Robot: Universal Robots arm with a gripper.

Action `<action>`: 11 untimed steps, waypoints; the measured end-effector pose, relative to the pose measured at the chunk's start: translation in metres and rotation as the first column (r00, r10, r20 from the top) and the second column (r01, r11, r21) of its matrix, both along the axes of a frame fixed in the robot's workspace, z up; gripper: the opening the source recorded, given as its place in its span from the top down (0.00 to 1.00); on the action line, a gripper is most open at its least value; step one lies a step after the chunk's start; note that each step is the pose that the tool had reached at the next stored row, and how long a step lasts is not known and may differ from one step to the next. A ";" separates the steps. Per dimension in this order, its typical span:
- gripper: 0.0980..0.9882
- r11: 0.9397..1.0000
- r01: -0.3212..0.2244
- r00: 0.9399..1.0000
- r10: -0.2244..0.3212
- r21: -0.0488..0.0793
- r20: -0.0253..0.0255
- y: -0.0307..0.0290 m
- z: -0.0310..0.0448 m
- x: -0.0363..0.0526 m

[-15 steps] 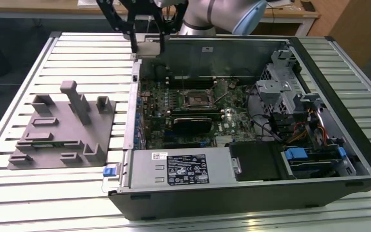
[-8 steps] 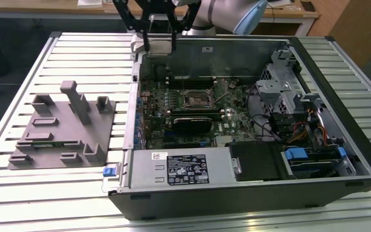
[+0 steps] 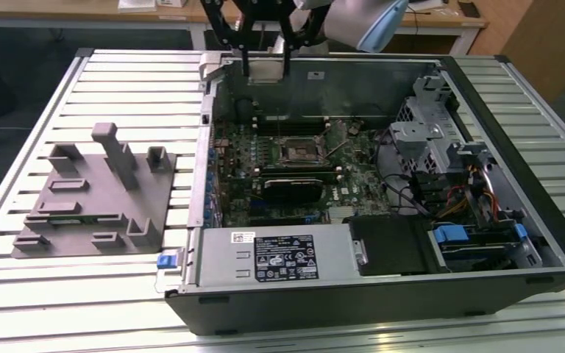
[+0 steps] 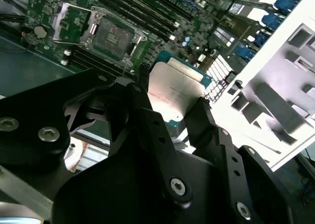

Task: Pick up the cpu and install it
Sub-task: 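Pick up the cpu and move it towards the insertion slot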

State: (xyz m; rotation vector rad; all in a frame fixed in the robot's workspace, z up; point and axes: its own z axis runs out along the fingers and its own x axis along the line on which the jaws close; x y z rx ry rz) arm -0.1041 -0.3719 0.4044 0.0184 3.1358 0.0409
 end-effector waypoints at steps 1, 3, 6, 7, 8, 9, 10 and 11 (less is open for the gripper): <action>0.51 1.000 0.000 1.000 0.000 0.000 0.000 0.0009 -0.0003 0.0033; 0.51 1.000 0.000 1.000 0.000 0.000 0.001 0.0028 -0.0008 0.0095; 0.51 1.000 0.000 1.000 0.000 0.000 0.003 0.0053 -0.0018 0.0197; 0.51 1.000 0.000 1.000 0.000 0.000 0.003 0.0060 -0.0021 0.0231; 0.51 1.000 0.000 1.000 0.000 0.000 0.004 0.0066 -0.0023 0.0265; 0.51 1.000 0.000 1.000 0.000 0.000 0.004 0.0069 -0.0026 0.0303; 0.51 1.000 0.000 1.000 0.000 0.000 0.005 0.0071 -0.0027 0.0342; 0.51 1.000 0.000 1.000 0.000 0.000 0.005 0.0073 -0.0029 0.0385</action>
